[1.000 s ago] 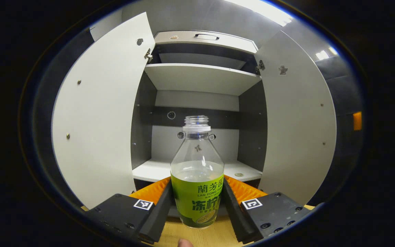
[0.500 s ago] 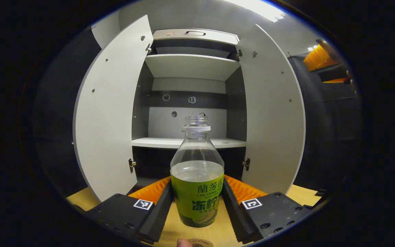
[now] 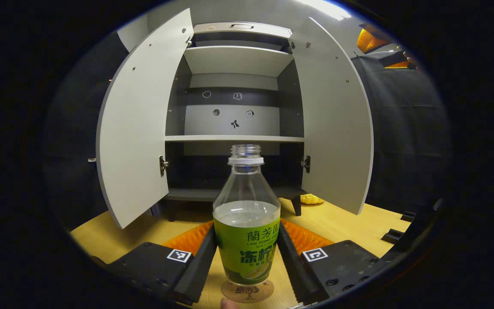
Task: Grasp the bottle in the cabinet with the left hand and place it on the coaster, then close the right door with the right hand and the left door with the left hand.
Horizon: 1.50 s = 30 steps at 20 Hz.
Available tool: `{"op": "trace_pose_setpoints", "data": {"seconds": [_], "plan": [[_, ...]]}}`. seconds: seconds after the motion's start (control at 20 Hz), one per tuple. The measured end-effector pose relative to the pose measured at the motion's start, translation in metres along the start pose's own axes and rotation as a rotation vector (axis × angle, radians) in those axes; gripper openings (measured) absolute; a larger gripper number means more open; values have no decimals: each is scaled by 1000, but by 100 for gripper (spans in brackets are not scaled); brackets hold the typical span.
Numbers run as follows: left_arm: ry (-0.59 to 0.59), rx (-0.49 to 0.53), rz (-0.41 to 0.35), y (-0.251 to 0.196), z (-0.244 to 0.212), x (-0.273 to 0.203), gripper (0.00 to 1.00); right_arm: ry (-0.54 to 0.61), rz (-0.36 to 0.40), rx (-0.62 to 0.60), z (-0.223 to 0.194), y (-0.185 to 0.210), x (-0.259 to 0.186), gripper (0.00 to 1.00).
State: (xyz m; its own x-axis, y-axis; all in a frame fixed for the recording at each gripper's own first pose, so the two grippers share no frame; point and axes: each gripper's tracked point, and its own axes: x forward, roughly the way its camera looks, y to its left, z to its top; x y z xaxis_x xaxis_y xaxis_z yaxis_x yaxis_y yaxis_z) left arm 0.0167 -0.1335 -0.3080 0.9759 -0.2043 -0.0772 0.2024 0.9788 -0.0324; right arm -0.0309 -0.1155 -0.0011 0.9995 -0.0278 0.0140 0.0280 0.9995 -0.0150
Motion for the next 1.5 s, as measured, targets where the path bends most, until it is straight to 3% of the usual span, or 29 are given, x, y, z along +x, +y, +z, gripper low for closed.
{"op": "trace_pose_setpoints", "data": {"seconds": [0.3, 1.05, 1.15, 1.2, 1.35, 1.5], "plan": [[12, -31, -18, 0, -33, -1, 79, 38, -17, -9, -9, 1, 6, 97], [50, -20, -57, -3, -62, -2, 81, 62, -12, -63, -18, 17, 6, 97], [83, -44, -80, -9, -72, -6, 84, 64, -10, -61, -18, 18, 7, 97], [95, -55, -72, -6, -70, -7, 99, 64, -11, -59, -18, 18, 6, 97], [98, -53, -36, 4, -72, -9, 96, 63, -12, -55, -19, 18, 5, 97], [98, -43, -63, 1, -71, -13, 96, 64, -12, -53, -20, 19, 3, 97]]}}
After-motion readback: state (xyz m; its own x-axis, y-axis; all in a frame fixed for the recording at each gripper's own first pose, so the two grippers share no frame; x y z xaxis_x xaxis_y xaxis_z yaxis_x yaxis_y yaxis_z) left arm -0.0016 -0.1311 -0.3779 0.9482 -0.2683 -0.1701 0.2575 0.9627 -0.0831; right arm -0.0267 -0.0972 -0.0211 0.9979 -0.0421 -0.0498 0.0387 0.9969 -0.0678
